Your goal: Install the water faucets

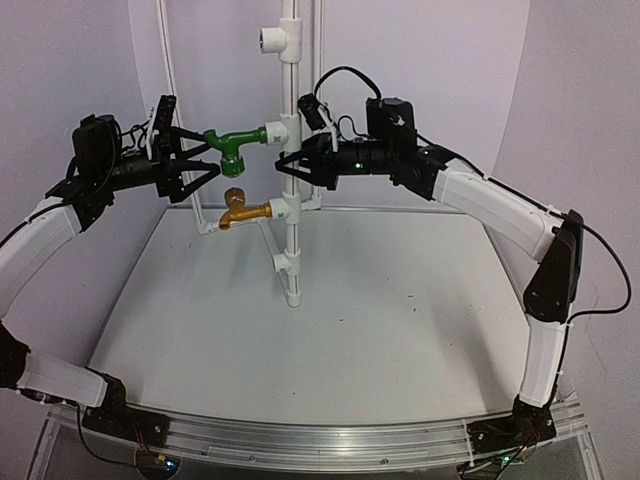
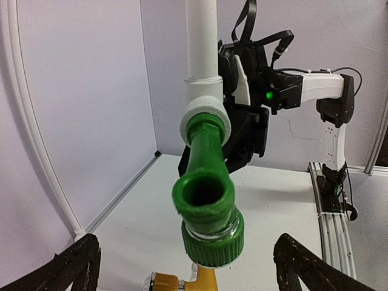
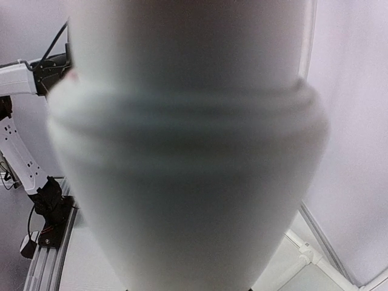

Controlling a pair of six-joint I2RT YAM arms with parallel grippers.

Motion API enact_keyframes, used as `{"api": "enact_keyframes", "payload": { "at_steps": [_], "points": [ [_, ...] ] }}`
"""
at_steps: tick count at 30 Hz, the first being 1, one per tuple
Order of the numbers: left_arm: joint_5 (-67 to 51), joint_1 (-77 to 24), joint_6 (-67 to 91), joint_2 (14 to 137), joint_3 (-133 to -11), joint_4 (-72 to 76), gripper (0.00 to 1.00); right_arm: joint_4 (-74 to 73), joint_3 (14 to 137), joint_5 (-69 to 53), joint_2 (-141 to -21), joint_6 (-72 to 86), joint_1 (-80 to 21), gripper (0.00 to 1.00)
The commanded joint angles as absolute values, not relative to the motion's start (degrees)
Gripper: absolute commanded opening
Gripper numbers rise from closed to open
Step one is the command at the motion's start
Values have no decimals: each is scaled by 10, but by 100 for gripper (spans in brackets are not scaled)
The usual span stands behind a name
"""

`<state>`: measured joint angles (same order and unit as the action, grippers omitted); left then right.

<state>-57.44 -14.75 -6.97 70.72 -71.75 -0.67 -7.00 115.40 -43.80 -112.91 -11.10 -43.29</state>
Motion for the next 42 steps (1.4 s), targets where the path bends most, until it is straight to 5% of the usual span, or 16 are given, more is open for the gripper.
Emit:
{"api": "enact_keyframes", "payload": {
  "at_steps": [1, 42],
  "points": [
    [-579, -166, -47, 689, -720, 23, 100, -138, 1190, -468, -1080, -74, -439, 0],
    [-444, -206, -17, 727, -673, 74, 95, -155, 1075, -478, -998, -99, -463, 0]
  ]
}}
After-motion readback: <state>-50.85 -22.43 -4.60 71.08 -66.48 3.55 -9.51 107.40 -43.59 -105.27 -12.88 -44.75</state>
